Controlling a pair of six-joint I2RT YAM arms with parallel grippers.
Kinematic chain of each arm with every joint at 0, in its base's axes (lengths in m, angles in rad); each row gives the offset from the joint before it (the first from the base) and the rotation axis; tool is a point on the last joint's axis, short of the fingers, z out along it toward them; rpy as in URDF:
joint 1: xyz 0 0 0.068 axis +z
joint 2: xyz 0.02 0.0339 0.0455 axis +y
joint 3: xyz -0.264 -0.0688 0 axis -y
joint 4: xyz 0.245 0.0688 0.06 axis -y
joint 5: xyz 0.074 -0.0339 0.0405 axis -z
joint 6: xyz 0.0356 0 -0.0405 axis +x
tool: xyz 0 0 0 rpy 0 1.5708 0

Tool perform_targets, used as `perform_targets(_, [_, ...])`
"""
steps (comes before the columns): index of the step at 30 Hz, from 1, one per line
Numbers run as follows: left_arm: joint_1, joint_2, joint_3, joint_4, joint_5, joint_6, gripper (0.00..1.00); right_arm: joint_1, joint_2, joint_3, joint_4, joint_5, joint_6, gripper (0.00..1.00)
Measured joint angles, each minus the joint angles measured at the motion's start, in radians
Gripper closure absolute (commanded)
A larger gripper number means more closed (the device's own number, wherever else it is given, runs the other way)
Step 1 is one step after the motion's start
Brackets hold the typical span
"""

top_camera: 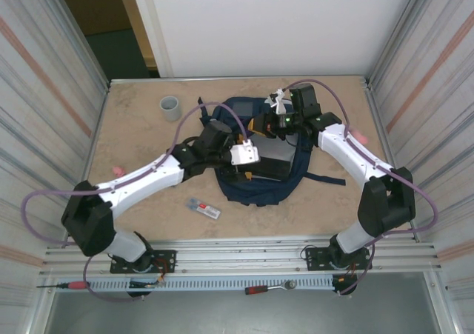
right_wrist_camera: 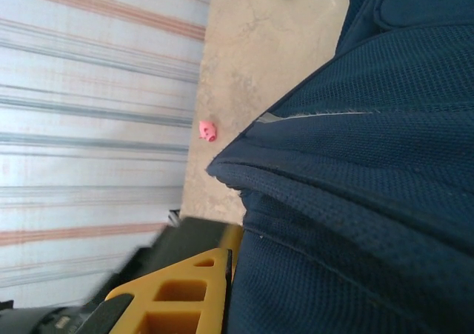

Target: Pack the student bag

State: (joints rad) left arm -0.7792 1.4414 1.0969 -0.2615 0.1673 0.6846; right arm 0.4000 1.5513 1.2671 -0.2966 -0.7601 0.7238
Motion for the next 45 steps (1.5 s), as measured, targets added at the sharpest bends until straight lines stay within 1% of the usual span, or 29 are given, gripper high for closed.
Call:
perform_targets(5, [0.105, -0.082, -0.014, 0.137, 0.008, -0.048, 0.03, 0.001, -0.017, -0.011, -0.021, -0.003, 0.0, 0.99])
perform_targets(9, [0.169, -0.084, -0.012, 0.214, 0.047, -0.055, 0.03, 0.001, -0.028, -0.02, -0.027, -0.005, 0.0, 0.99])
perform_targets(12, [0.175, -0.024, 0.023, 0.202, 0.096, -0.04, 0.02, 0.002, -0.03, -0.02, -0.026, -0.02, 0.0, 0.97])
perform_targets(14, [0.164, 0.029, 0.05, 0.183, 0.13, -0.025, 0.02, 0.002, -0.031, -0.02, -0.027, -0.027, 0.001, 0.94])
perform_targets(16, [0.147, 0.063, 0.061, 0.184, 0.137, -0.01, 0.03, 0.001, -0.034, -0.024, -0.037, -0.026, 0.003, 0.92])
perform_targets(18, [0.134, 0.082, 0.067, 0.184, 0.136, -0.003, 0.11, -0.003, -0.035, -0.031, -0.041, -0.027, 0.009, 0.89])
perform_targets(19, [0.127, 0.092, 0.07, 0.183, 0.134, -0.002, 0.19, -0.006, -0.035, -0.034, -0.04, -0.027, 0.013, 0.86])
perform_targets(21, [0.118, 0.11, 0.079, 0.179, 0.132, -0.009, 0.36, -0.01, -0.038, -0.035, -0.037, -0.034, 0.025, 0.81])
perform_targets(24, [0.109, 0.126, 0.082, 0.171, 0.144, -0.023, 0.68, -0.021, -0.064, -0.057, -0.021, -0.04, 0.033, 0.74])
perform_targets(25, [0.106, 0.126, 0.082, 0.164, 0.147, -0.029, 0.8, -0.027, -0.082, -0.072, -0.018, -0.046, 0.036, 0.7])
perform_targets(26, [0.104, 0.126, 0.082, 0.158, 0.148, -0.033, 0.89, -0.035, -0.103, -0.088, -0.017, -0.051, 0.039, 0.66])
perform_targets(28, [0.105, 0.126, 0.082, 0.149, 0.146, -0.051, 0.98, -0.05, -0.147, -0.114, -0.021, -0.057, 0.045, 0.59])
perform_targets(29, [0.105, 0.126, 0.081, 0.148, 0.145, -0.056, 1.0, -0.058, -0.172, -0.125, -0.024, -0.058, 0.045, 0.57])
perform_targets(33, [0.111, 0.126, 0.071, 0.146, 0.148, -0.104, 1.0, -0.075, -0.279, -0.172, -0.069, -0.024, 0.003, 0.5])
perform_targets(35, [0.121, 0.124, 0.069, 0.147, 0.155, -0.134, 1.0, -0.075, -0.338, -0.211, -0.102, 0.017, -0.028, 0.45])
perform_targets(37, [0.138, 0.121, 0.069, 0.152, 0.168, -0.169, 1.0, -0.075, -0.399, -0.269, -0.136, 0.069, -0.055, 0.36])
perform_targets(40, [0.16, 0.112, 0.069, 0.159, 0.183, -0.213, 1.0, -0.061, -0.457, -0.346, -0.193, 0.157, -0.089, 0.31])
perform_targets(43, [0.171, 0.108, 0.069, 0.162, 0.198, -0.242, 1.0, 0.01, -0.491, -0.4, -0.251, 0.273, -0.185, 0.28])
perform_targets(44, [0.174, 0.108, 0.069, 0.162, 0.204, -0.247, 1.0, 0.045, -0.502, -0.411, -0.266, 0.314, -0.237, 0.26])
perform_targets(45, [0.177, 0.108, 0.069, 0.161, 0.212, -0.254, 1.0, 0.085, -0.513, -0.42, -0.275, 0.352, -0.295, 0.21])
